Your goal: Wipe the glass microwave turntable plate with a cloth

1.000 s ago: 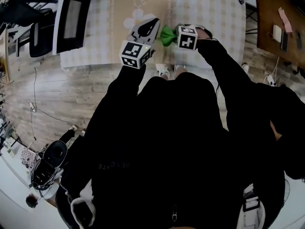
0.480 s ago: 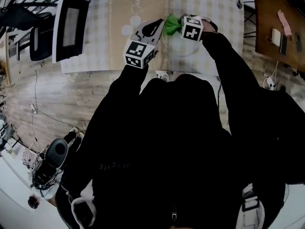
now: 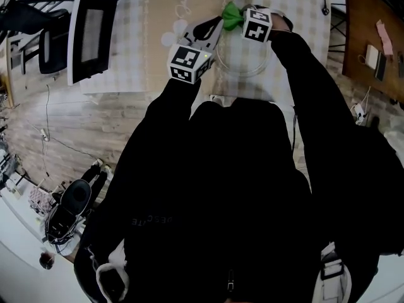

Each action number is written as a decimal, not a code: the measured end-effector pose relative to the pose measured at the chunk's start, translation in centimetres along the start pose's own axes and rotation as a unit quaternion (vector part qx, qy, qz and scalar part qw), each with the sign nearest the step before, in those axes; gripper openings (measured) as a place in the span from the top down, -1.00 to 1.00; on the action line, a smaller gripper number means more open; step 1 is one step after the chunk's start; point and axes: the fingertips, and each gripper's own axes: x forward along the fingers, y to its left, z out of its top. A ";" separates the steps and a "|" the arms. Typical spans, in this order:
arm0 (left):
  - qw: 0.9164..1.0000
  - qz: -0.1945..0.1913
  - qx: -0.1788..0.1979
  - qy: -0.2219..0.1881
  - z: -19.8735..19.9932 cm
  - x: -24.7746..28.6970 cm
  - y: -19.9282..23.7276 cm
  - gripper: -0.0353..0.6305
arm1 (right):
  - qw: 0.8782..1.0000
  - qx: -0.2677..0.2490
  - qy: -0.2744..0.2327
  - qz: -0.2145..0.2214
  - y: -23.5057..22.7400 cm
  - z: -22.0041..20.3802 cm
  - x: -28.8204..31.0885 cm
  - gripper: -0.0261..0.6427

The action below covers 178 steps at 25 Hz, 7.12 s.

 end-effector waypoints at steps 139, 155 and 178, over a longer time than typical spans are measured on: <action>0.998 -0.044 -0.026 0.027 -2.9 3.1 -4.7 0.83 | 0.998 -0.013 0.059 0.003 3.7 -7.7 1.3 0.54; 0.997 -0.076 -0.014 0.032 -3.9 0.7 -7.9 0.83 | 0.997 0.013 0.058 0.045 12.0 -7.5 0.5 0.54; 0.992 -0.113 -0.003 0.049 -6.2 -1.9 -11.2 0.83 | 0.993 0.034 0.057 0.100 22.1 -7.5 -0.7 0.54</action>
